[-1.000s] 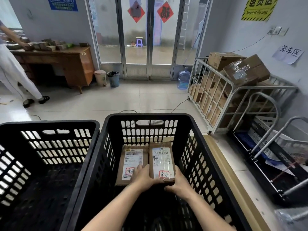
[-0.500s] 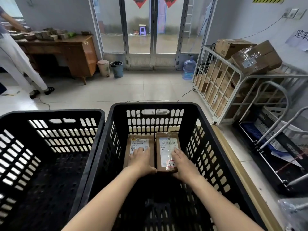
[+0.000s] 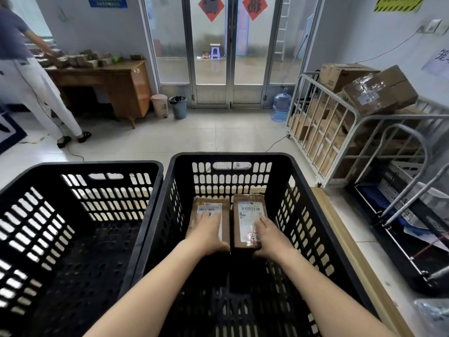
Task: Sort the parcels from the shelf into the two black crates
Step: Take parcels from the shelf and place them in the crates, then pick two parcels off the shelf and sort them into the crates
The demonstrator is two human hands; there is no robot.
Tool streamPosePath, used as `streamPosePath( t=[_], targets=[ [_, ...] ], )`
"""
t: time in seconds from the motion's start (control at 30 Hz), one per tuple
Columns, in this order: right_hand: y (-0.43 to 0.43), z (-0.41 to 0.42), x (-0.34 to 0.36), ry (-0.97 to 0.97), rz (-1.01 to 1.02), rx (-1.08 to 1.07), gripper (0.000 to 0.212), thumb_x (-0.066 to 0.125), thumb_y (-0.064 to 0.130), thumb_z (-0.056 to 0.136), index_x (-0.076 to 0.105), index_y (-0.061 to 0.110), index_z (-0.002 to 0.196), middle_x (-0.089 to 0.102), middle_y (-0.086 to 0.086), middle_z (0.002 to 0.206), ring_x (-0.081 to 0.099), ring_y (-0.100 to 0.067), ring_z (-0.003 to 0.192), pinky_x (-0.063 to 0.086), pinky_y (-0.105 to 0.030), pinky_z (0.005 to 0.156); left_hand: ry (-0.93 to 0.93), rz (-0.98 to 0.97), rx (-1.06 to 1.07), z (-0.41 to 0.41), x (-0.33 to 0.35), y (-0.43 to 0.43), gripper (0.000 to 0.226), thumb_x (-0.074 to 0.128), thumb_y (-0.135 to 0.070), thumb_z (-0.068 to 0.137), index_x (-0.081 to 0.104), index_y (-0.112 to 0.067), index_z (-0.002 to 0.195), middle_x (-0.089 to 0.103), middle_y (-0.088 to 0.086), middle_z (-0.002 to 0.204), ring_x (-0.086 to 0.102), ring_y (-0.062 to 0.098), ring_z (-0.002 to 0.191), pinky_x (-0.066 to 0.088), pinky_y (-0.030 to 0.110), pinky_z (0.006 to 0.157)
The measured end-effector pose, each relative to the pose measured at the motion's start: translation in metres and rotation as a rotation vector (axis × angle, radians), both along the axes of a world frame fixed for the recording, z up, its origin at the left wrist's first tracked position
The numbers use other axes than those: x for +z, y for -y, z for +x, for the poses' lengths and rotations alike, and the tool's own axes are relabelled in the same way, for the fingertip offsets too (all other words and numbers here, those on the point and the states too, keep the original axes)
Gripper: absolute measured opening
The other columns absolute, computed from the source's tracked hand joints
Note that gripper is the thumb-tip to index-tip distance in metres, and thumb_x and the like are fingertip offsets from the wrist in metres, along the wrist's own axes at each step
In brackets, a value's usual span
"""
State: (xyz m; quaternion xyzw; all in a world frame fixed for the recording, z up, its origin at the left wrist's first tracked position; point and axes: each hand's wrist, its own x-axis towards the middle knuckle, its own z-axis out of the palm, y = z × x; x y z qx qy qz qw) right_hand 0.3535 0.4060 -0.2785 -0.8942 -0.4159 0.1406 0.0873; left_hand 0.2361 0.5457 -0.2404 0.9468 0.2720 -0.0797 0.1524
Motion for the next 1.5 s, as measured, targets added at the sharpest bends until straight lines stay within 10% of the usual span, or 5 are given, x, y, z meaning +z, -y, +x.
streamPosePath(
  t=[0.73,1.5],
  targets=[
    [0.072,-0.074,0.124,0.242,0.115,0.029,0.098,0.068,0.046,0.077,0.009,0.014,0.149,0.011,-0.004,0.157,0.009,-0.018,0.145,0.006,-0.029,0.117,0.13,0.234,-0.156,-0.068,0.093,0.053,0.085,0.067,-0.047,0.076,0.024,-0.019,0.144,0.028,0.003,0.148,0.022,0.023,0.139,0.021,0.038,0.113],
    [0.256,-0.329,0.189,0.394,0.0,-0.616,0.086,0.064,0.05,0.077,0.024,0.017,0.146,0.027,-0.005,0.151,0.027,-0.022,0.138,0.028,-0.037,0.112,0.303,0.216,-0.738,-0.212,0.148,0.181,0.074,0.06,-0.049,0.081,0.028,-0.023,0.143,0.03,0.008,0.147,0.025,0.028,0.137,0.025,0.042,0.111]
  ],
)
